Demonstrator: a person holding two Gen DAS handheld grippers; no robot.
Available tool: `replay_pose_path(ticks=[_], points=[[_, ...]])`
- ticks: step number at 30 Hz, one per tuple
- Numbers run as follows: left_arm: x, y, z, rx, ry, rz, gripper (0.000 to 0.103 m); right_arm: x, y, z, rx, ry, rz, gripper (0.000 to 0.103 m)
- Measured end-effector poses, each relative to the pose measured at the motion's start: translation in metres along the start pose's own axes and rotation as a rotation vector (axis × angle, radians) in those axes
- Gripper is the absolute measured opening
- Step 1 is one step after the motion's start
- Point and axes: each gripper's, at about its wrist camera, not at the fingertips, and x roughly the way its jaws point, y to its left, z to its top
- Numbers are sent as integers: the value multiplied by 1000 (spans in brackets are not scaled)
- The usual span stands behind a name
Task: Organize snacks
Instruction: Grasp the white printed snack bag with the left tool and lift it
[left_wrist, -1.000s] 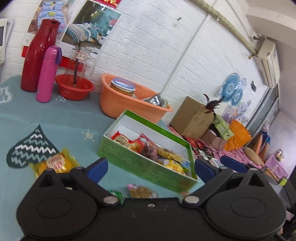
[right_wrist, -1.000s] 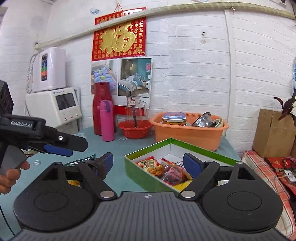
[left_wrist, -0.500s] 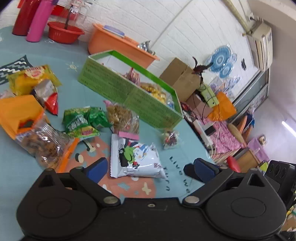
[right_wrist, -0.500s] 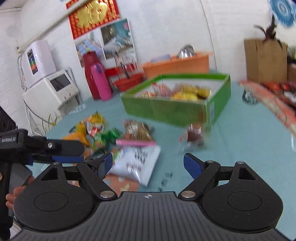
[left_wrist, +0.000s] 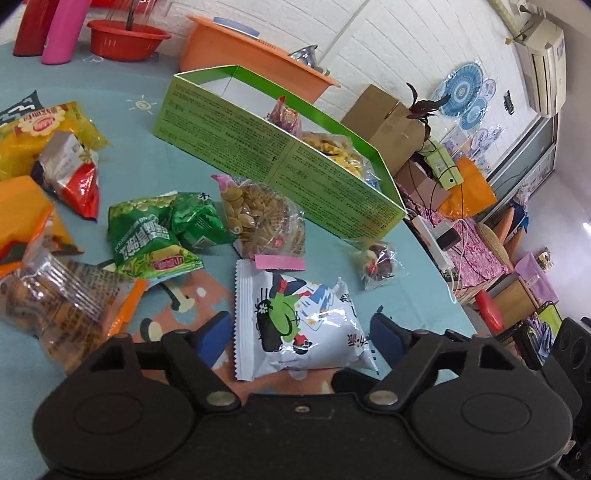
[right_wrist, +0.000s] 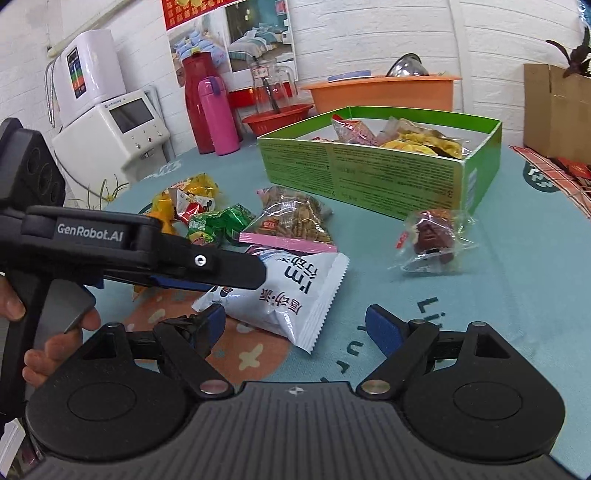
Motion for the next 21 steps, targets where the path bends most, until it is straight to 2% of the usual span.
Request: replay_pose_path(ticks=[7, 9, 10, 11, 12, 14, 21], points=[[0, 0, -1, 4, -6, -16, 93, 9, -2, 3, 10, 3, 16, 103], [1, -1, -1, 15, -10, -6, 83, 10, -4, 2, 17, 3, 26, 102], [1, -3, -1, 28, -12, 11, 71, 11, -4, 2, 17, 0, 34, 97], [2, -4, -2, 44, -13, 28, 66, 11, -3, 2, 17, -2, 33, 87], [3, -5, -3, 47, -15, 31, 65, 11, -3, 2, 21, -4, 39, 76], [3, -4, -4, 19, -10, 19, 65, 10, -4, 2, 33, 0, 48, 70], [-7, -11, -3, 9, -27, -18, 64, -4, 0, 6, 17, -20, 42, 66]])
